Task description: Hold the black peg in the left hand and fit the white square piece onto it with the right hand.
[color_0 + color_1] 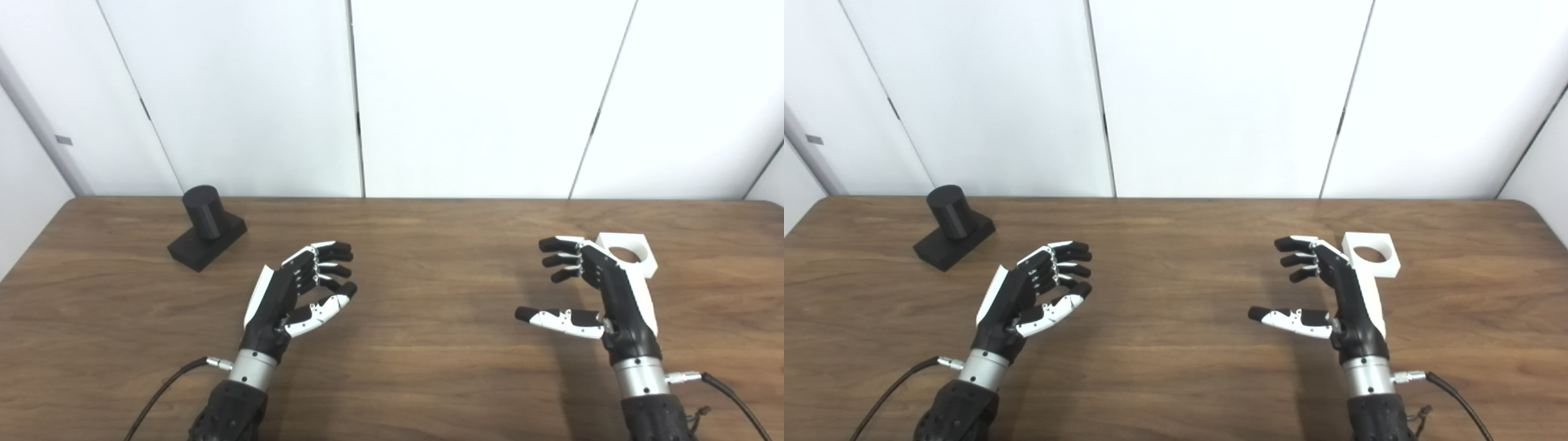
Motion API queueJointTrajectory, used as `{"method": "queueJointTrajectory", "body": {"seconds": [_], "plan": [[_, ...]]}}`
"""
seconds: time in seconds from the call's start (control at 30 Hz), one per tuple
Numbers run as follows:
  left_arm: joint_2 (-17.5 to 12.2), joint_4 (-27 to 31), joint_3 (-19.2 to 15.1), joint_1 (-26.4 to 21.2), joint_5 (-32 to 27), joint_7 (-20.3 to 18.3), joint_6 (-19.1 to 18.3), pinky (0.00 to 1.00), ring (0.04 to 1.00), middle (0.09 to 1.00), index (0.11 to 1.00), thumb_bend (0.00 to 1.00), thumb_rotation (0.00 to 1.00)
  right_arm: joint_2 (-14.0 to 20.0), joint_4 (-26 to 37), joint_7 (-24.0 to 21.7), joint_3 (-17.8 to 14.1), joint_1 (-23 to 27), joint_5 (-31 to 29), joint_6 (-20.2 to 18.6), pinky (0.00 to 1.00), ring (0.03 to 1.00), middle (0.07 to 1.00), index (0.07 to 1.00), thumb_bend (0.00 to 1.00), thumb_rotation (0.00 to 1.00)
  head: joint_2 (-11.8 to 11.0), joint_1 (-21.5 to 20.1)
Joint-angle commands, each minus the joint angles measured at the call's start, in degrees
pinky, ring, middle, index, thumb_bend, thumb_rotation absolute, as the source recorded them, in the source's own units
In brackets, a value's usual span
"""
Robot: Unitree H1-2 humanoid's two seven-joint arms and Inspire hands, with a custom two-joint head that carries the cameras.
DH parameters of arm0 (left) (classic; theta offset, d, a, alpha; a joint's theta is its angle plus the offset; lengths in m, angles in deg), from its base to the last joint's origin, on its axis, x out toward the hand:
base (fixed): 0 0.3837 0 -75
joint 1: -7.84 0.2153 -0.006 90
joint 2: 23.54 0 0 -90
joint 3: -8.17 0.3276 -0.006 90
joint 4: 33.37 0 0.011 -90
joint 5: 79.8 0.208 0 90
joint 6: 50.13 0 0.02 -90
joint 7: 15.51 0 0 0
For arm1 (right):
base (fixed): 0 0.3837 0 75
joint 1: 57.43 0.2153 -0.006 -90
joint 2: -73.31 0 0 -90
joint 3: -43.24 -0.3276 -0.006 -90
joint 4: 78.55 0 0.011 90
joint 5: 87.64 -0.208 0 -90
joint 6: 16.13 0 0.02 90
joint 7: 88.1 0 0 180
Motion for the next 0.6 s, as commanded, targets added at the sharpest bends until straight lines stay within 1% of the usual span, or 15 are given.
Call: {"method": "queueJointTrajectory", "body": {"seconds": [0.0,0.27,0.33,0.4,0.43,0.47,0.5,0.57], "plan": [[-0.5,0.8,0.0,-2.1,0.0,0.3,3.0,0.53,0.653,0.719,0.706,0.52,0.14,0.4,1.6,0.7,0.2,1.4,-0.1,2.5,0.51,0.626,0.683,0.648,0.60,0.00,0.0,-0.1],[-0.5,0.9,0.0,-1.9,0.1,0.3,3.2,0.52,0.650,0.721,0.703,0.50,0.13,0.4,1.6,0.6,0.2,1.2,-0.1,2.5,0.52,0.627,0.684,0.649,0.58,0.00,-0.2,0.3],[-0.3,1.0,0.1,-1.8,-0.2,0.3,3.2,0.52,0.650,0.720,0.702,0.50,0.09,0.5,1.7,0.6,0.3,1.1,0.0,2.5,0.51,0.625,0.682,0.649,0.58,0.00,-0.5,0.7],[-0.3,0.7,0.2,-1.7,-0.1,0.3,3.6,0.53,0.652,0.720,0.702,0.50,0.09,0.5,1.6,0.5,0.3,0.9,-0.3,2.7,0.52,0.627,0.681,0.650,0.58,0.00,-1.8,1.3],[-0.2,0.6,0.2,-1.6,-0.2,0.3,3.7,0.53,0.651,0.720,0.701,0.50,0.08,0.5,1.6,0.5,0.3,0.8,-0.4,2.8,0.52,0.629,0.683,0.652,0.58,0.00,-2.1,1.4],[0.0,0.3,0.2,-1.5,-0.5,0.2,3.6,0.53,0.650,0.719,0.700,0.50,0.08,0.6,1.4,0.5,0.3,0.6,-0.5,3.2,0.53,0.631,0.684,0.653,0.57,0.00,-3.0,1.7],[0.1,0.2,0.2,-1.5,-0.8,0.2,3.5,0.53,0.650,0.717,0.699,0.51,0.08,0.6,1.3,0.6,0.3,0.5,-0.6,3.4,0.53,0.634,0.684,0.654,0.57,0.00,-3.0,1.7],[0.2,0.0,0.3,-1.2,-1.0,0.1,3.7,0.53,0.650,0.718,0.699,0.51,0.07,0.5,1.0,0.9,0.2,0.2,-0.4,4.0,0.53,0.635,0.683,0.654,0.57,0.00,-4.2,1.9]]}}
